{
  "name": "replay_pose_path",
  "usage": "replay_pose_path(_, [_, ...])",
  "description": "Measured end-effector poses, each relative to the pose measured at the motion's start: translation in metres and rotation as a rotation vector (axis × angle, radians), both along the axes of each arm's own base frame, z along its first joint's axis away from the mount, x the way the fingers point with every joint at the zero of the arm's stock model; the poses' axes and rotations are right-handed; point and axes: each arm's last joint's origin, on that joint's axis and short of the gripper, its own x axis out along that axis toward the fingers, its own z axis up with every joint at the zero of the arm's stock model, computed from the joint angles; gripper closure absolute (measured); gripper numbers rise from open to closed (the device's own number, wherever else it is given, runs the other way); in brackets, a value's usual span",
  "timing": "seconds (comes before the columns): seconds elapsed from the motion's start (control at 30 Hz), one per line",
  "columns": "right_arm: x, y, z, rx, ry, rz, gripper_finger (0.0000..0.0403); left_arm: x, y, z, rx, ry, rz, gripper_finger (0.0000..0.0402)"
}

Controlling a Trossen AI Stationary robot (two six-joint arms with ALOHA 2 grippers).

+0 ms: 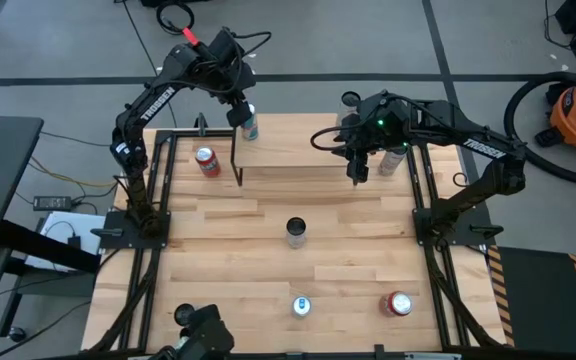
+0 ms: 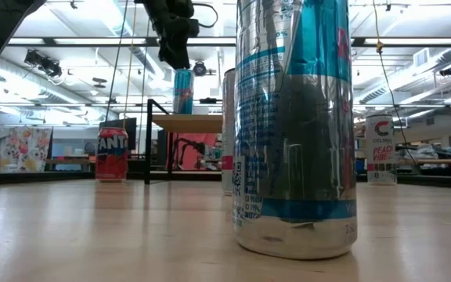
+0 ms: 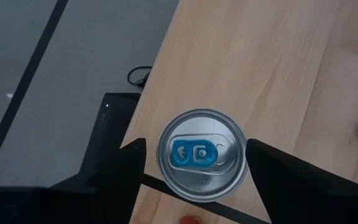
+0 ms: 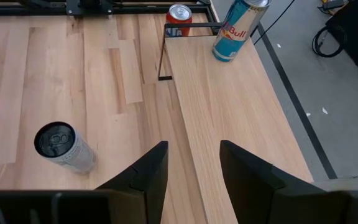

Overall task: Place canned beverage on shelf
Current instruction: Put the top blue soda can on the shelf

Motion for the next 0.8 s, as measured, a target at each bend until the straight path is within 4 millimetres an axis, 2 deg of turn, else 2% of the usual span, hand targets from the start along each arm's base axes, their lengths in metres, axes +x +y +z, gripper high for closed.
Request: replay_pose_path(0.8, [-0.0001,-0.0001,0.0,0.0,0.0,0.0,0.0248,-0.0009,-0.0031,0.0048,0.043,-0.001,-0.019,0.0113])
